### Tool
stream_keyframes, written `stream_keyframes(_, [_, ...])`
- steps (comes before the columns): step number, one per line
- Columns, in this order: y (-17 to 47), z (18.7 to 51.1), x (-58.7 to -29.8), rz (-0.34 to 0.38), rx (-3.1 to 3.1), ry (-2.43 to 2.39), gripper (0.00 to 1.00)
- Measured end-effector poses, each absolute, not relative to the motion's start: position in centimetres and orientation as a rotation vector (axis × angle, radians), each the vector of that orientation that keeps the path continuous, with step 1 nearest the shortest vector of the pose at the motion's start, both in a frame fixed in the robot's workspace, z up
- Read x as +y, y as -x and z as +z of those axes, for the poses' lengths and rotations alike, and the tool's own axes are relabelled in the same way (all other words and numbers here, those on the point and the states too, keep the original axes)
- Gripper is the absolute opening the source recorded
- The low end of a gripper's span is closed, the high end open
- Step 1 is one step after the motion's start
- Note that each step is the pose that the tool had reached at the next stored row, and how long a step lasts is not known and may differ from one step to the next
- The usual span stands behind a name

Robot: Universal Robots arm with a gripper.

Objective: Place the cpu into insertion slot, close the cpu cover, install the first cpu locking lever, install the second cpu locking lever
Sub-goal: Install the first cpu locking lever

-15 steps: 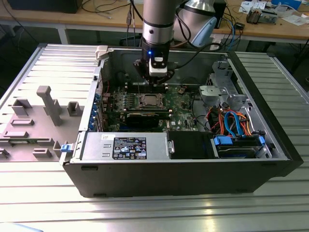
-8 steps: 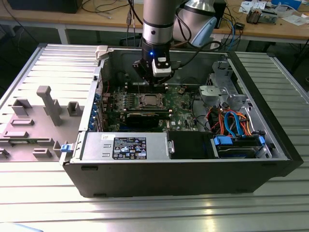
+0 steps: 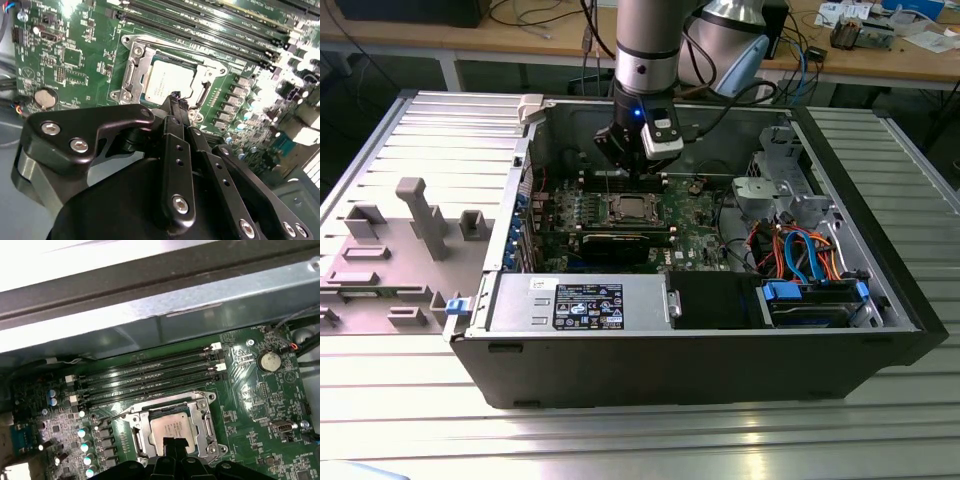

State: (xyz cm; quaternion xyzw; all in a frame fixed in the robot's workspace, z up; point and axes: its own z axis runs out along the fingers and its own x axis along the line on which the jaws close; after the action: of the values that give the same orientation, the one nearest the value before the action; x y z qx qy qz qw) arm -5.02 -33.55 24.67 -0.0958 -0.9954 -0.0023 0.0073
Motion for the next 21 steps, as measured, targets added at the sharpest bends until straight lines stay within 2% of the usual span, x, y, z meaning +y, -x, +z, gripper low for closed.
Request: stream_keyframes(21, [5.7,24.99,-33.54,-0.009,-3.126,0.064,0.11])
